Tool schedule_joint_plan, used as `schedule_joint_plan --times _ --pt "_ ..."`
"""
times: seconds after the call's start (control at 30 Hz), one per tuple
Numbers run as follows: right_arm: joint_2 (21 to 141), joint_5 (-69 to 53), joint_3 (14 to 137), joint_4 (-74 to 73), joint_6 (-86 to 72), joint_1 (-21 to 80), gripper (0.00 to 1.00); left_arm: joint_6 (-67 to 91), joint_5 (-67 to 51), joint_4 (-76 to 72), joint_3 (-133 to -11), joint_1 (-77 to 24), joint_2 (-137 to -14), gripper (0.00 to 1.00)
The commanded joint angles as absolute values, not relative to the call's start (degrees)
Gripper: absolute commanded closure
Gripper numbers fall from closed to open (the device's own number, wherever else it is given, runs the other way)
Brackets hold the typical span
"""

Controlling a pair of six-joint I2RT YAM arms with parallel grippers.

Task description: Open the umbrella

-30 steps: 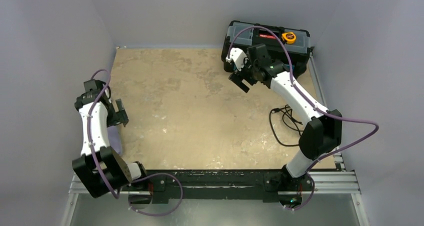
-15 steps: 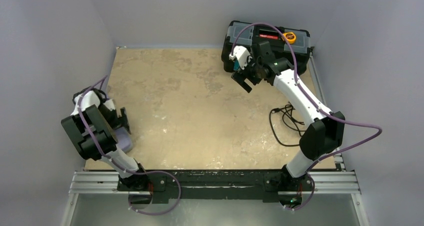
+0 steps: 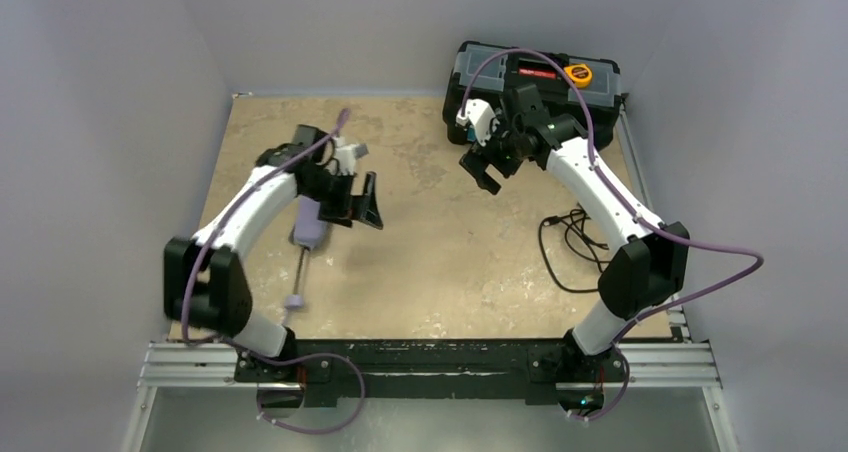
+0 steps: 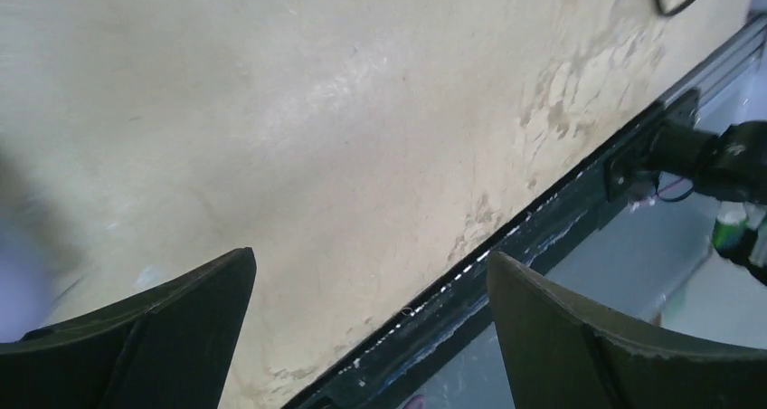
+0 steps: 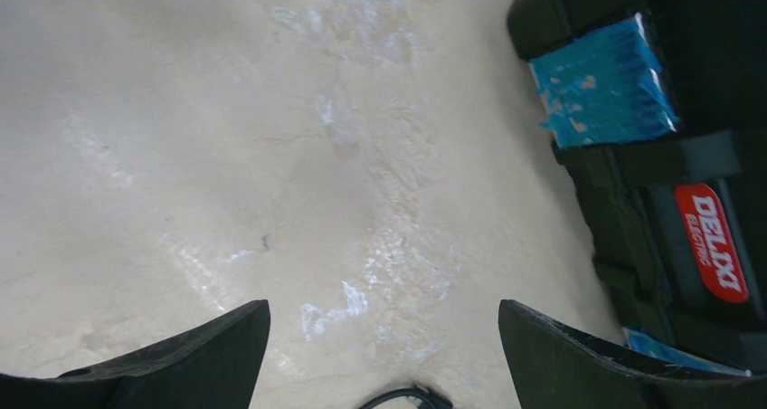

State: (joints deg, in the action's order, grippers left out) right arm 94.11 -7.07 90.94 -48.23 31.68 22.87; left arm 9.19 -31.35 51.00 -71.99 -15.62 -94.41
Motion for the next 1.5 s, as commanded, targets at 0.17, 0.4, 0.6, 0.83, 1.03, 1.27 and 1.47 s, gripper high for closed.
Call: schedule_joint_plan --times 0.17,0.4,0.6,0.83,1.03,1.27,1.47 --pt "101.6 -16.7 98.2 -45.0 33.6 32.5 0.03 -21.7 -20.2 60.2 -64.2 7.0 -69.6 0.0" --pt "104.7 -22.0 99.8 -45.5 29.4 32.4 0.03 -15.7 -14.0 51.6 -64.4 7.5 -77.1 0.01" --pt "99.6 -20.4 92.1 -43.8 28.3 32.3 0.04 -14.2 -13.1 51.0 -74.0 7.3 -95.6 0.06" --pt "96.1 -19.4 88.4 -43.7 26.2 31.0 0.04 -18.0 -13.0 52.0 -73.1 6.9 -93.7 0.09" --pt "95.8 -21.5 86.4 -41.5 20.2 30.3 0.04 -16.2 -11.7 52.6 -70.4 -1.6 -99.0 0.11" --pt "95.1 -19.0 84.7 -39.8 18.5 30.2 0.04 -4.6 -22.6 47.8 -70.1 -10.9 -101.1 0.24" --pt "96.5 -15.9 85.0 -38.2 18.0 30.2 0.04 4.4 -36.8 45.6 -68.9 -13.5 -97.3 0.22"
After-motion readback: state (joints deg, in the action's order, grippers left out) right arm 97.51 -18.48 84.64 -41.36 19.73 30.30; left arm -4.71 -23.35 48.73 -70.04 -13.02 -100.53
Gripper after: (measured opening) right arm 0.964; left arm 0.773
